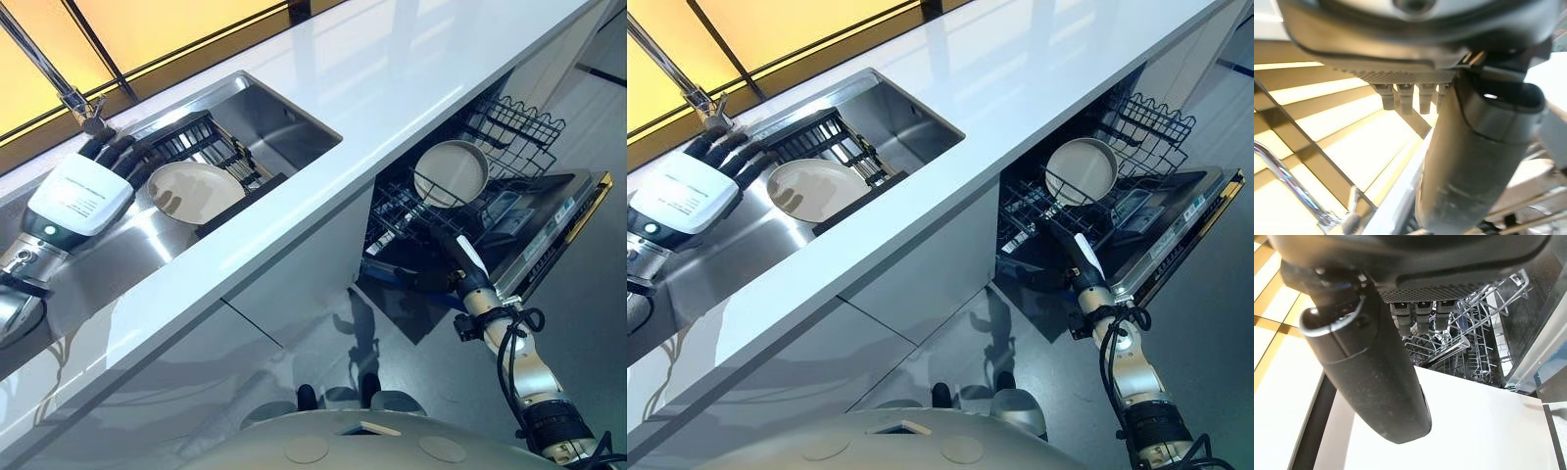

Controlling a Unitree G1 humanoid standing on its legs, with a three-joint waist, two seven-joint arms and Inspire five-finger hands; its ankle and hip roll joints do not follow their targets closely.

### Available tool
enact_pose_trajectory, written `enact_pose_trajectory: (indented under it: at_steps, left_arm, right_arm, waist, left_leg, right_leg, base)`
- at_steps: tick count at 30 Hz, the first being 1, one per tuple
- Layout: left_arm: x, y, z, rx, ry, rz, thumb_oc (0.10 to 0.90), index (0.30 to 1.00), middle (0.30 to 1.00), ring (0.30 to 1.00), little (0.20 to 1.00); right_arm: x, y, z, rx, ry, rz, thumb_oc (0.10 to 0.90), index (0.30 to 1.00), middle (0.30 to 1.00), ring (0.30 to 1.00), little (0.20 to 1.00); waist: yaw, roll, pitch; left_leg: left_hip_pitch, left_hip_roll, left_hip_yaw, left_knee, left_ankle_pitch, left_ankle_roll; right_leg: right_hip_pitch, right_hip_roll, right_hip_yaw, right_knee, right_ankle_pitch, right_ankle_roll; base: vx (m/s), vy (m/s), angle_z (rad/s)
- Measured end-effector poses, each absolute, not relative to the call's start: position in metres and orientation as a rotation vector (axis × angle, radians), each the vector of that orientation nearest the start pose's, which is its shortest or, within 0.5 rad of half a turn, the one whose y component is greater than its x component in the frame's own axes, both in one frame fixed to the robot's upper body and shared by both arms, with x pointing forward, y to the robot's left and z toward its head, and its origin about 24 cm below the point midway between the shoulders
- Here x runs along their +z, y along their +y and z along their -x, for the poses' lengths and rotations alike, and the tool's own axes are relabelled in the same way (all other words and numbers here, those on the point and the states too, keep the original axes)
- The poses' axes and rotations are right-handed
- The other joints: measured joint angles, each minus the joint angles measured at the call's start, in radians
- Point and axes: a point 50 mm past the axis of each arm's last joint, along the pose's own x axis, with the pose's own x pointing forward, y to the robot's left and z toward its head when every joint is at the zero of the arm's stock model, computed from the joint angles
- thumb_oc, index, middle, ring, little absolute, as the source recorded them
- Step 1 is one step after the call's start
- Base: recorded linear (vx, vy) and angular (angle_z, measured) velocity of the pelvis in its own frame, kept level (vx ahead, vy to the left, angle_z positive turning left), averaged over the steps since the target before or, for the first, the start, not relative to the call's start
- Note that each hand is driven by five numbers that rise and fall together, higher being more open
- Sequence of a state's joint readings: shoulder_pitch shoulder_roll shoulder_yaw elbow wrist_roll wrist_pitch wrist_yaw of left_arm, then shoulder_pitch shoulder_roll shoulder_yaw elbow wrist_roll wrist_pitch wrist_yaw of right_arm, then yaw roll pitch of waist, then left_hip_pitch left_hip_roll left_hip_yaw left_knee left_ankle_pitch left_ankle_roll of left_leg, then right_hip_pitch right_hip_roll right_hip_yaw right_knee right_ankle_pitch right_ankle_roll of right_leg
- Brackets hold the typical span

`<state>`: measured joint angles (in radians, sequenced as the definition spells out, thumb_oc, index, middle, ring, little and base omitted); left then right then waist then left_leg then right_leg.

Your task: Pick up plates and place into dishwasher.

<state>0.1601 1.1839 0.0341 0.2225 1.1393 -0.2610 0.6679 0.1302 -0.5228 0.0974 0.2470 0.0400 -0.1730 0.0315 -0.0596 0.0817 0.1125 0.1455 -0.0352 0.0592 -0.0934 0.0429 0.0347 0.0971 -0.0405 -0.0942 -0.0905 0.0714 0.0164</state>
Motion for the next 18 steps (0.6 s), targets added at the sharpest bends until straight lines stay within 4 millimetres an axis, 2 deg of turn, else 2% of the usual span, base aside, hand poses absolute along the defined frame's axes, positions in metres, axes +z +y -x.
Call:
enact_pose_trajectory:
  at_steps: [7, 18]
  left_arm:
    - [0.125, 0.341, -0.217, -0.06, -0.458, -2.157, 0.8, 0.9, 0.9, 0.9, 0.9]
    - [0.1, 0.327, -0.215, -0.17, -0.435, -2.083, 0.8, 0.9, 0.9, 0.9, 0.9]
  right_arm:
    - [-0.013, -0.255, -0.205, 0.086, 0.28, 0.477, 0.8, 0.9, 0.9, 0.9, 0.9]
    - [-0.013, -0.255, -0.204, 0.087, 0.281, 0.477, 0.8, 0.9, 0.9, 0.9, 0.9]
  waist:
    - [-0.001, 0.001, -0.001]
    - [-0.015, 0.001, -0.001]
  left_leg:
    - [0.0, 0.0, 0.007, 0.001, 0.0, 0.0]
    - [0.002, 0.0, 0.015, 0.0, 0.0, 0.0]
  right_leg:
    - [-0.001, 0.0, 0.002, 0.0, 0.0, 0.0]
    - [-0.003, 0.001, 0.007, 0.0, 0.0, 0.0]
  base:
    - [0.0, 0.0, 0.0]
    - [0.0, 0.0, 0.0]
